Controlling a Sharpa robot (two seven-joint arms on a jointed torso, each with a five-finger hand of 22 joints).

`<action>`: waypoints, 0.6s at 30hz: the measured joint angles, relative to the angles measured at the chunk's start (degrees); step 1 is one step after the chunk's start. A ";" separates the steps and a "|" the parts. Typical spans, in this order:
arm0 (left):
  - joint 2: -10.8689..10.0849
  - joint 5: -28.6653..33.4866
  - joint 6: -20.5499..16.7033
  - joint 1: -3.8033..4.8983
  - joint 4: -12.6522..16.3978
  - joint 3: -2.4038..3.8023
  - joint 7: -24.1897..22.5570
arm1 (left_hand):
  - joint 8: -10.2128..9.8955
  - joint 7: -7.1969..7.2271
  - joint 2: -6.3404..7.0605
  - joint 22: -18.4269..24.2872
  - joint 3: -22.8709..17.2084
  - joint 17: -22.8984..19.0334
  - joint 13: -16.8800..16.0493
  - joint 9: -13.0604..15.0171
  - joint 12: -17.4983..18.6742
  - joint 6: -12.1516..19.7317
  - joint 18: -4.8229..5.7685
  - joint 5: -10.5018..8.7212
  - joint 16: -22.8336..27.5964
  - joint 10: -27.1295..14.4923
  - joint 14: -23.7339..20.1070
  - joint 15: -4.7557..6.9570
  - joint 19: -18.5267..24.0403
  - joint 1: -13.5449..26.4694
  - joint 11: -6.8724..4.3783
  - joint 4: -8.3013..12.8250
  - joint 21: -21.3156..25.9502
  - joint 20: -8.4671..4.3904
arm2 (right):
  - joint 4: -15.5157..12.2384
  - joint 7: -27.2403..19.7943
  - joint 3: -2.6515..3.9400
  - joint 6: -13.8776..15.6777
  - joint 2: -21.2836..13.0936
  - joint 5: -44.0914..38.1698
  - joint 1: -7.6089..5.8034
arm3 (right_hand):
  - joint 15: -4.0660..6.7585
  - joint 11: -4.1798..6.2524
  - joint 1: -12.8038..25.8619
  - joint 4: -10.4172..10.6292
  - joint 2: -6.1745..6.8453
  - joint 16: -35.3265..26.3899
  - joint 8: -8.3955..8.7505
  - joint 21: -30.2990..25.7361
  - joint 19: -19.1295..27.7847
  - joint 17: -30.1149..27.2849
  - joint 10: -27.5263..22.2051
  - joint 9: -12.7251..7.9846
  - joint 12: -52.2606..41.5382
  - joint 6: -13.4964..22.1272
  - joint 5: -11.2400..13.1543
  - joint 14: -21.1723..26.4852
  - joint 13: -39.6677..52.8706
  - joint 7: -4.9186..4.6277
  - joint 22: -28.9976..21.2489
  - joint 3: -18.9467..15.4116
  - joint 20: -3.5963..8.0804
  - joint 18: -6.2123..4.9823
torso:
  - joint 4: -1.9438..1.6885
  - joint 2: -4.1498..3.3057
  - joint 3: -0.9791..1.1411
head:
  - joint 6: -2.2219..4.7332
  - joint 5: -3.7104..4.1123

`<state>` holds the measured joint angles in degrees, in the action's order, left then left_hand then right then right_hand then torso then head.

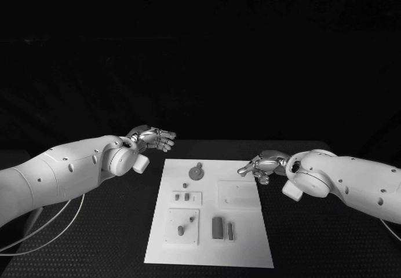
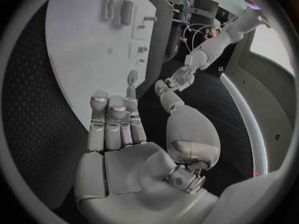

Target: Assemble the parts on the task board

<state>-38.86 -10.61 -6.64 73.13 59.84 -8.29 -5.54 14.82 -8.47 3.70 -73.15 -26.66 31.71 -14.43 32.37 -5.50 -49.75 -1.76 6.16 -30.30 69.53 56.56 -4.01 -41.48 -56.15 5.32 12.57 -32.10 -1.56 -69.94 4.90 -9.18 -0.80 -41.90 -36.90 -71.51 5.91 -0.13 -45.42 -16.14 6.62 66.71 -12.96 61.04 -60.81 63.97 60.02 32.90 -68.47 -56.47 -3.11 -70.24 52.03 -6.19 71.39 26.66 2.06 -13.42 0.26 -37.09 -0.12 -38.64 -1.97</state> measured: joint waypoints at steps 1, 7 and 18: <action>0.25 0.24 0.15 0.00 -0.45 0.00 -0.11 | 0.00 0.09 -0.11 0.00 0.00 -0.11 0.03 0.00 0.01 -0.09 0.00 0.00 0.60 0.00 -0.32 -0.12 0.27 -0.11 0.00 0.00 0.34 0.01 | 1.68 -1.36 0.31 0.14 0.64 0.98 -0.01 | -0.16 -0.16 -0.73 0.00 -0.37 -0.59 0.00 -0.57 0.51 -0.30 -0.59 0.00 0.43 0.41 0.00 0.58 -0.25 -0.22 -0.22 0.00 -0.31 0.14 | 0.01 0.21 0.01 | 0.54 0.10; 1.40 1.78 1.16 0.12 -2.14 0.15 -1.09 | -0.52 0.96 -0.09 0.05 0.00 -0.63 1.22 -0.70 1.70 0.88 0.00 0.00 3.70 -3.17 -3.18 -0.60 0.86 -0.10 -0.13 0.00 1.17 0.23 | 12.12 -7.80 2.82 0.99 4.69 6.17 0.01 | -1.10 -1.11 -5.80 0.23 -0.68 -6.41 0.00 -5.87 4.01 -3.53 -3.14 0.06 5.35 1.50 0.00 3.87 -3.91 -1.10 -2.87 2.46 -2.37 0.12 | -0.02 1.66 0.02 | 4.69 0.53; 3.68 3.82 2.21 0.08 -7.41 0.16 -3.17 | -3.49 3.12 0.65 2.72 0.16 -2.49 6.28 -2.85 1.70 7.34 1.33 -0.05 12.10 -14.39 -14.20 -2.53 6.93 0.89 -1.00 0.16 8.66 2.61 | 21.89 -14.09 8.34 3.23 11.13 14.11 3.23 | -12.54 -7.40 -5.42 0.34 -1.20 -39.20 1.58 -31.87 25.30 -22.30 -9.59 -0.04 40.14 7.25 -0.22 20.96 -30.95 -3.00 -17.34 5.39 -11.19 3.31 | 0.44 4.65 0.18 | 9.04 -0.12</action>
<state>-35.18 -6.78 -4.43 73.21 52.43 -8.13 -8.70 11.33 -5.34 4.35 -70.43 -26.50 29.22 -8.15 29.51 -3.81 -42.41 -0.43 6.11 -18.20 55.14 42.37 -6.55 -34.55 -55.26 4.31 12.73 -23.43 1.05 -48.05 -9.19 -0.84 2.43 -30.77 -22.79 -68.28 -6.62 -7.53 -50.84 -15.80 5.42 27.51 -11.37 29.17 -35.51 41.67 50.43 32.86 -28.33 -49.22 -3.33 -49.28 21.08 -9.18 54.05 32.05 -9.13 -10.11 0.70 -32.44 0.06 -29.61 -2.09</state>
